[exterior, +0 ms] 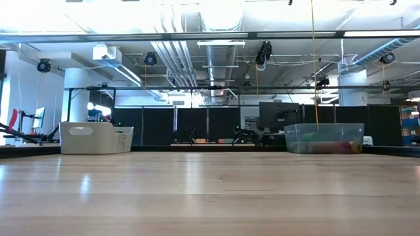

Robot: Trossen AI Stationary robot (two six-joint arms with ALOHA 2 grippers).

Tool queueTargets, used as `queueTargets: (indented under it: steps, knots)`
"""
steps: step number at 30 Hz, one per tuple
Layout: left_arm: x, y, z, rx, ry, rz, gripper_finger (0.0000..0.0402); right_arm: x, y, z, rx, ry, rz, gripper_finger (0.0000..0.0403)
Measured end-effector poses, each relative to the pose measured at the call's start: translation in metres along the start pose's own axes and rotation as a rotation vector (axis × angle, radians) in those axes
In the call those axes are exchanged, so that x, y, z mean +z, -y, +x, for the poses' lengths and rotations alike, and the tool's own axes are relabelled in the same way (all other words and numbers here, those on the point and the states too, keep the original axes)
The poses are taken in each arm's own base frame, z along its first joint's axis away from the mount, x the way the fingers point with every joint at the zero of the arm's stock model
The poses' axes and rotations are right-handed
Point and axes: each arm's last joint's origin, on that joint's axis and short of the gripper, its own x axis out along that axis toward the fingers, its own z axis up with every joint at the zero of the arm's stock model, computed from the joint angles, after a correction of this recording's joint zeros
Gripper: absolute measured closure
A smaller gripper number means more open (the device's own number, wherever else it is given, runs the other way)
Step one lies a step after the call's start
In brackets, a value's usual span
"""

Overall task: Sort blocks
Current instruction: Adjust the white bin, then put the blue rectangular block into the white bin

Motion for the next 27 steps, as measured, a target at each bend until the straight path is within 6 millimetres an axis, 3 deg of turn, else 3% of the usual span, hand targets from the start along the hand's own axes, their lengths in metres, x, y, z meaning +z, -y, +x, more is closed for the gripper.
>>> queueTargets:
  steps: [6, 15, 21, 27]
  knots:
    - [-0.002, 0.003, -0.031, -0.089, 0.063, 0.015, 0.0316, 0.006, -0.001, 0.006, 0.047, 0.002, -0.068, 0.0226]
    - [0.018, 0.017, -0.110, -0.518, 0.530, 0.134, 0.0316, 0.015, 0.009, 0.007, 0.032, -0.008, -0.114, 0.0210]
    - [0.043, 0.033, -0.126, -0.483, 0.578, 0.215, 0.0316, 0.029, 0.011, -0.013, 0.058, 0.058, -0.143, 0.0208]
    - [0.063, 0.045, -0.126, -0.420, 0.567, 0.258, 0.0316, 0.035, 0.004, -0.055, 0.020, 0.245, -0.180, 0.0213]
